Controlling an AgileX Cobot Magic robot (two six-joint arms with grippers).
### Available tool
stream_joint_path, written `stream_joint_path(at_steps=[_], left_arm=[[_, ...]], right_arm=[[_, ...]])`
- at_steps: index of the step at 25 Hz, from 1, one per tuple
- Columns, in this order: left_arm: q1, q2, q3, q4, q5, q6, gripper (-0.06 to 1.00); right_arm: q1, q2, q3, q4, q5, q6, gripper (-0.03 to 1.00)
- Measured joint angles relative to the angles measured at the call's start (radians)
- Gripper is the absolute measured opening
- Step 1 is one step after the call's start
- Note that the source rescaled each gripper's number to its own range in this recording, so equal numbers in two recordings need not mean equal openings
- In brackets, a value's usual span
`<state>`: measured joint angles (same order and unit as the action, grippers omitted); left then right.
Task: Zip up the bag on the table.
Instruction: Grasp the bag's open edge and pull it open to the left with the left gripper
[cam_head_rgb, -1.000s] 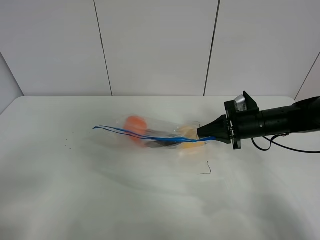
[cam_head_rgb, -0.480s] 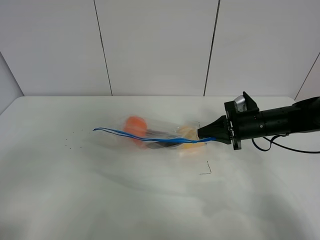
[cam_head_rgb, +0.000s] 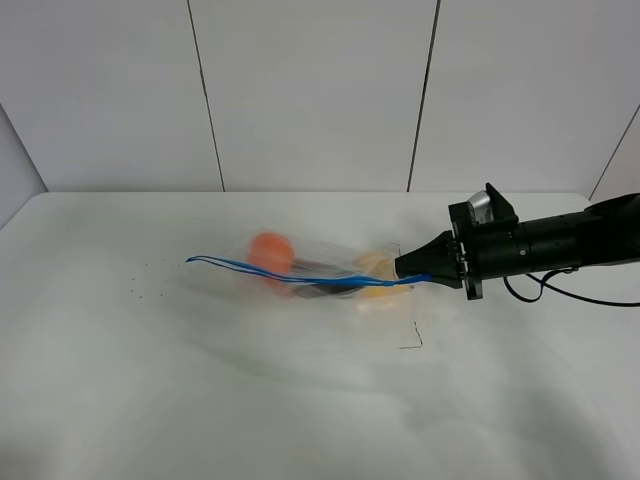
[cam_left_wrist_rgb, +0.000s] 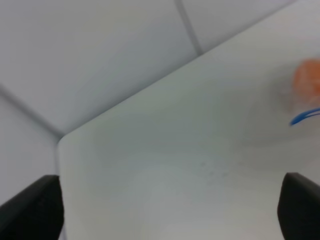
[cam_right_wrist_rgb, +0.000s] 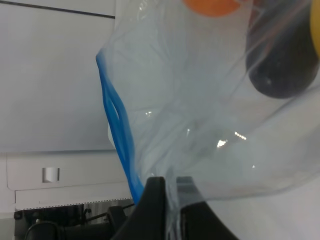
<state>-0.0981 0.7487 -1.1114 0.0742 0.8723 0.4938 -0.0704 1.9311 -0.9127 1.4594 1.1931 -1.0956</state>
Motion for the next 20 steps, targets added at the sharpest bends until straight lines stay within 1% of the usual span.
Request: stream_joint_path(at_steps=[2, 4, 5, 9, 12, 14, 16, 18, 20], left_arm=[[-0.071, 0.069, -0.014, 0.018, -0.003, 0.009, 0.95], [-0.153, 0.119, -0.016, 0.081, 0.003, 0.000, 0.95], [-0.194, 0.141, -0.016, 0.117, 0.009, -0.024, 0.95], [-0.365, 0.207, -0.016, 0.339, 0.028, -0.166, 0.95], [-0.542, 0.258, -0.014, 0.510, 0.027, -0.249, 0.95], [-0.662, 0.304, 0.001, 0.642, 0.026, -0.308, 0.95], [-0.786, 0.359, 0.041, 0.776, 0.022, -0.396, 0.95], [-0.883, 0.426, 0.094, 0.916, 0.021, -0.494, 0.95], [-0.963, 0.507, 0.155, 1.008, 0.015, -0.618, 0.95]], right_arm=[[0.000, 0.000, 0.000, -0.005, 0.000, 0.000, 0.00], [0.000, 0.000, 0.000, -0.010, 0.000, 0.000, 0.00], [0.000, 0.000, 0.000, -0.012, 0.000, 0.000, 0.00], [0.000, 0.000, 0.000, -0.014, 0.001, 0.000, 0.00], [0.000, 0.000, 0.000, -0.014, 0.001, 0.000, 0.00], [0.000, 0.000, 0.000, -0.014, 0.001, 0.000, 0.00], [0.000, 0.000, 0.000, -0.014, 0.002, 0.000, 0.00], [0.000, 0.000, 0.000, -0.014, 0.002, 0.000, 0.00], [0.000, 0.000, 0.000, -0.015, 0.002, 0.001, 0.00]])
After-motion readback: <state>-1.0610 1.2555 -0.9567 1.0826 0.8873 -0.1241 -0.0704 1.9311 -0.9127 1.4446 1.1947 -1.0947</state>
